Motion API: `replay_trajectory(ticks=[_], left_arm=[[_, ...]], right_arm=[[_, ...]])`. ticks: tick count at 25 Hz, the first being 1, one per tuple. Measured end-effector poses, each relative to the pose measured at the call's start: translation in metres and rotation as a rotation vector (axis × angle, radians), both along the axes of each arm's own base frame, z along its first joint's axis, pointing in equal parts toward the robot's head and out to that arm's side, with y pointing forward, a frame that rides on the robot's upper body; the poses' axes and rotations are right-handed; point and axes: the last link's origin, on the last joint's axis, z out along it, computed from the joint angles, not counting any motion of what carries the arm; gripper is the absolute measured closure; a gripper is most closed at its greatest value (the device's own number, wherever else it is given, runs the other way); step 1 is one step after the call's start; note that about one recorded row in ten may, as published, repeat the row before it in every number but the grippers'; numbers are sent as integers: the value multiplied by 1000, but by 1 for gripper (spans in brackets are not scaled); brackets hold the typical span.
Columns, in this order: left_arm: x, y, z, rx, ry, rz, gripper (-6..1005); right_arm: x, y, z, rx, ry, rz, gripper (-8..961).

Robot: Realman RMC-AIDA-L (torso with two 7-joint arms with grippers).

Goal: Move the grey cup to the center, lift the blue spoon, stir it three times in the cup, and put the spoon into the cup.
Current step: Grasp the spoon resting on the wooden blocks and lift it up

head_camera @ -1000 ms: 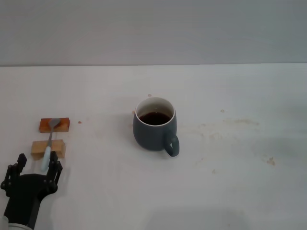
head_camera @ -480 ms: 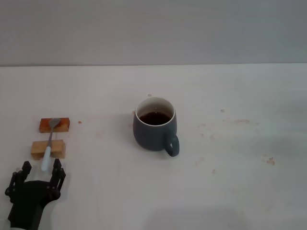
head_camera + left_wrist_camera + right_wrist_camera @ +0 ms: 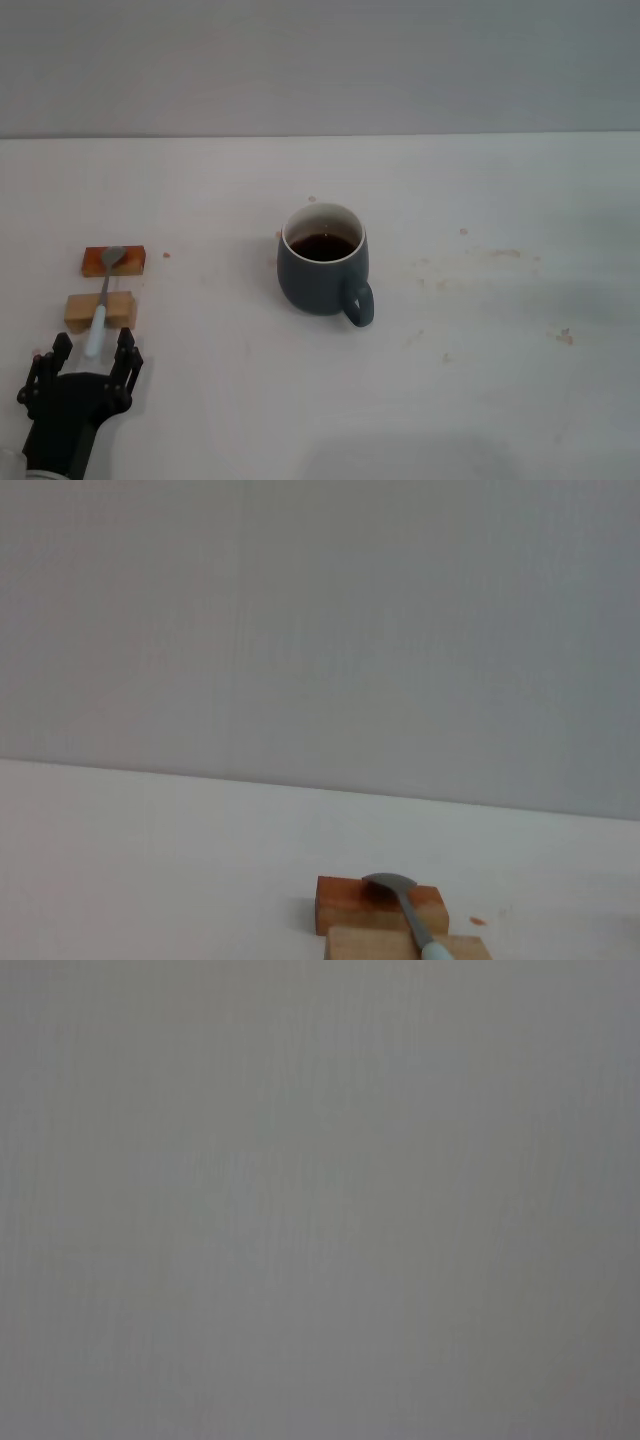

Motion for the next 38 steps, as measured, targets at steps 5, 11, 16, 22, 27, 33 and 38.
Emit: replay_trajectory(ticks=[5, 11, 16, 22, 27, 33, 38], left_arm=[[4, 2, 1, 7, -6, -11, 283], [5, 2, 0, 6, -9, -11, 284], [5, 0, 0, 4, -9, -9, 335], [6, -2, 0, 8, -12, -8, 435], [7, -3, 0, 7, 1, -10, 452], [9, -3, -1, 6, 9, -13, 597], [9, -3, -1, 5, 7, -12, 608]], right_arm=[[0, 1, 1, 1, 0, -1, 939], [1, 0, 1, 0, 0, -3, 939], [1, 0, 0, -2, -1, -2, 939], [0, 1, -1, -5, -2, 1, 938], [0, 1, -1, -7, -2, 0, 938], [0, 0, -2, -8, -2, -1, 938], [0, 0, -2, -9, -3, 0, 938]])
